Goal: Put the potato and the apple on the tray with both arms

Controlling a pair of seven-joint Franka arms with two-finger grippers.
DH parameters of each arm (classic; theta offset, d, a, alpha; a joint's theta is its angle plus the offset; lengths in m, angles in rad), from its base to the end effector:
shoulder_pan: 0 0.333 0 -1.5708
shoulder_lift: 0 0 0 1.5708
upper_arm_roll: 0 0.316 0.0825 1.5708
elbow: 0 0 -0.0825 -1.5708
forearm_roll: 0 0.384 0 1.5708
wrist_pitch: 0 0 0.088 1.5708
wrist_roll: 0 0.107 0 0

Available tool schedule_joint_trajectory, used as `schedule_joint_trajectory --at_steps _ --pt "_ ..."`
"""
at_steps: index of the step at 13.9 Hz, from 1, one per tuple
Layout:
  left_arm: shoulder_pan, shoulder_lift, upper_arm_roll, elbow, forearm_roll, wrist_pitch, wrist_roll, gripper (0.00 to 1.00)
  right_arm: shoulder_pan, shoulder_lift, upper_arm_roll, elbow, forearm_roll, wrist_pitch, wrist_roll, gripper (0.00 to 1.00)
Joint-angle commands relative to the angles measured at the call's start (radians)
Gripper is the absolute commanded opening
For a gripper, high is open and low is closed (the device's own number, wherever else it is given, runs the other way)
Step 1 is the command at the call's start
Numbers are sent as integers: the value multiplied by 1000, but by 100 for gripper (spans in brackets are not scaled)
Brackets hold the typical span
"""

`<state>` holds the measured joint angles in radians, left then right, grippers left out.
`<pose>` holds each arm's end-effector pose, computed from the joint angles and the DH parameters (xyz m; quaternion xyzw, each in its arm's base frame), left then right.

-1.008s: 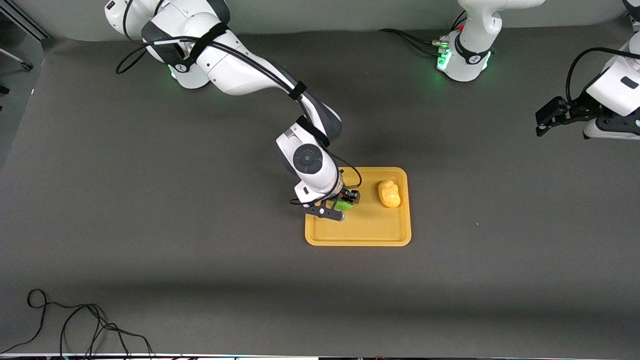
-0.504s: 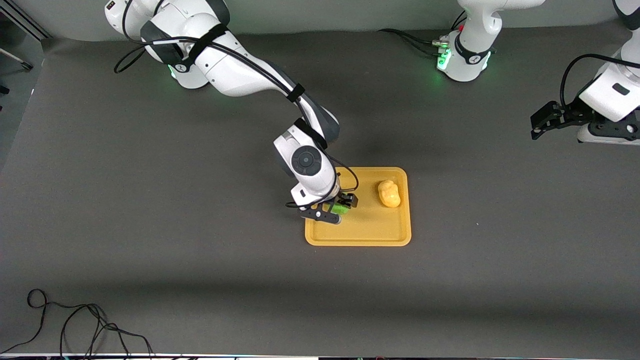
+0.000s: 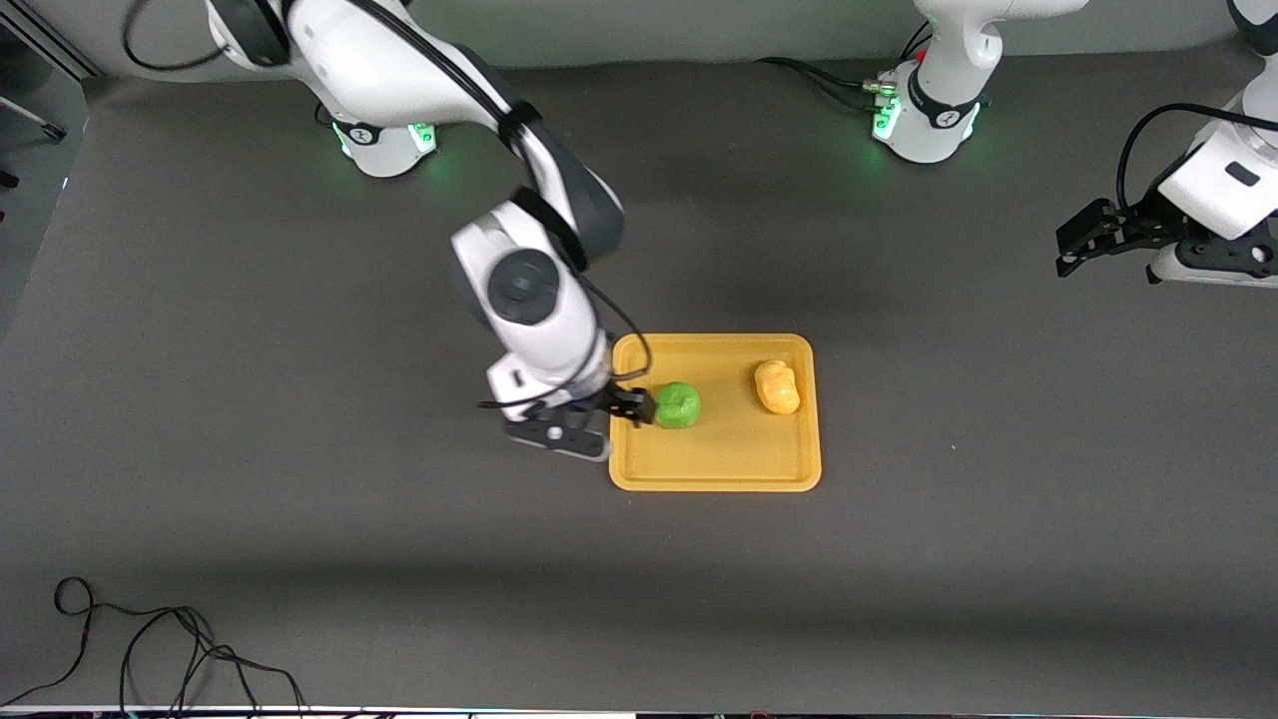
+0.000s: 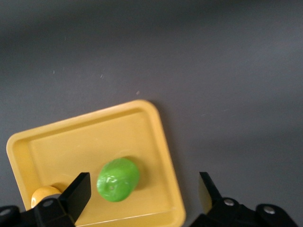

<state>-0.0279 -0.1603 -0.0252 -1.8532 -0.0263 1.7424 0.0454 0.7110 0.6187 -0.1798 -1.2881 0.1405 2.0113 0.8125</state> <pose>0.5145 -0.0306 0.5907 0.9985 -0.0472 0.0247 0.0111 0.6159 0.4079 0.4016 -0.9874 0.1469 -0.0358 0.0466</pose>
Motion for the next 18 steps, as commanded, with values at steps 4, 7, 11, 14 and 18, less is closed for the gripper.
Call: schedule_joint_trajectory --at_steps 4,7,11,14,18 --pt "11 -21 -2 -20 -14 -1 16 100 10 -282 -225 -258 -7 -162 -380 100" --pt "11 -22 -2 -24 -14 -4 17 100 -142 -370 -110 -229 -36 -293 -380 100" --pt "11 -30 -2 -26 -14 -15 16 100 -450 -500 178 -227 -168 -391 -384 100" --pt "11 -30 -2 -26 -14 -21 16 100 -683 -611 359 -276 -173 -430 -424 100" --pt "14 -30 -1 -26 -14 -20 17 100 -806 -671 378 -336 -157 -424 -543 100"
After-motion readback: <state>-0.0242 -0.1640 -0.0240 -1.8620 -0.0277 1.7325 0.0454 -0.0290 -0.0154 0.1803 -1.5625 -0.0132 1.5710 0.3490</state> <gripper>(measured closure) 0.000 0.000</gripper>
